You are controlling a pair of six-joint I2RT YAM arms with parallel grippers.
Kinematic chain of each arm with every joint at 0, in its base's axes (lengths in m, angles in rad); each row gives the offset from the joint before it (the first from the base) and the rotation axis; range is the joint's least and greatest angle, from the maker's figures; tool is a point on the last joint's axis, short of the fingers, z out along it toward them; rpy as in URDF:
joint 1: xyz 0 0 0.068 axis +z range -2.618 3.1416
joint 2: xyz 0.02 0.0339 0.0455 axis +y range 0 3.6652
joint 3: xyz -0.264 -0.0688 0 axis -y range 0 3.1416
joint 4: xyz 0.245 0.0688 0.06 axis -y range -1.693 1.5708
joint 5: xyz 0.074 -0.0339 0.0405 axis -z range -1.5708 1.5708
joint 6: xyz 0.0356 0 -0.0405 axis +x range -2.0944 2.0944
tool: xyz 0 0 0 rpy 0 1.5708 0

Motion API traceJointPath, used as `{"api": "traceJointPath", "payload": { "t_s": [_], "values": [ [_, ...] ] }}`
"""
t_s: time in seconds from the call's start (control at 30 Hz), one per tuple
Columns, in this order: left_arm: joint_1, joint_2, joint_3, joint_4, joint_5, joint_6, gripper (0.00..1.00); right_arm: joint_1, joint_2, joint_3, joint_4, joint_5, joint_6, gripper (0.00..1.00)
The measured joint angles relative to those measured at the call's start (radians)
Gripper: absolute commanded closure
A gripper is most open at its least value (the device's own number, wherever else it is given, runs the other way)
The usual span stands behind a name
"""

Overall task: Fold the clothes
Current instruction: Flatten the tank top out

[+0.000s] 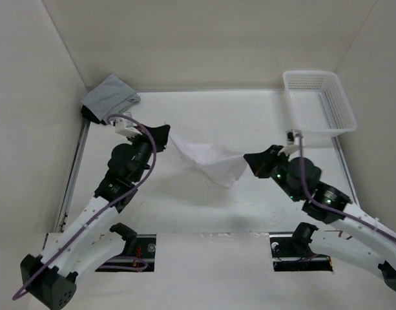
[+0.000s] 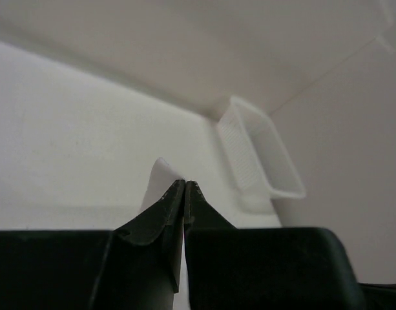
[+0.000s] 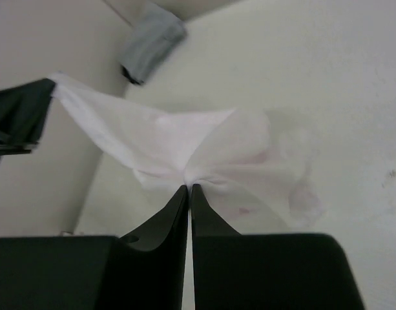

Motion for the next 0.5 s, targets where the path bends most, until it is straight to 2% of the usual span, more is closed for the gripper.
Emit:
{"api": "traceJointPath", "payload": {
  "t_s": [0.23, 0.4, 0.5],
  "values": [
    [0.062, -0.137, 0.219, -0.109, -0.016, 0.014, 0.99, 0.087, -0.162, 0.234, -0.067, -0.014, -0.085, 0.94],
    [0.093, -0.198, 0.336, -0.194, -0.021, 0.030, 0.99, 0.229, -0.194, 0.245, -0.088, -0.011, -0.101, 0.93],
    [0.092, -0.213, 0.344, -0.216, -0.024, 0.033, 0.99, 0.332, -0.194, 0.245, -0.101, 0.027, -0.122, 0.92]
  ]
}}
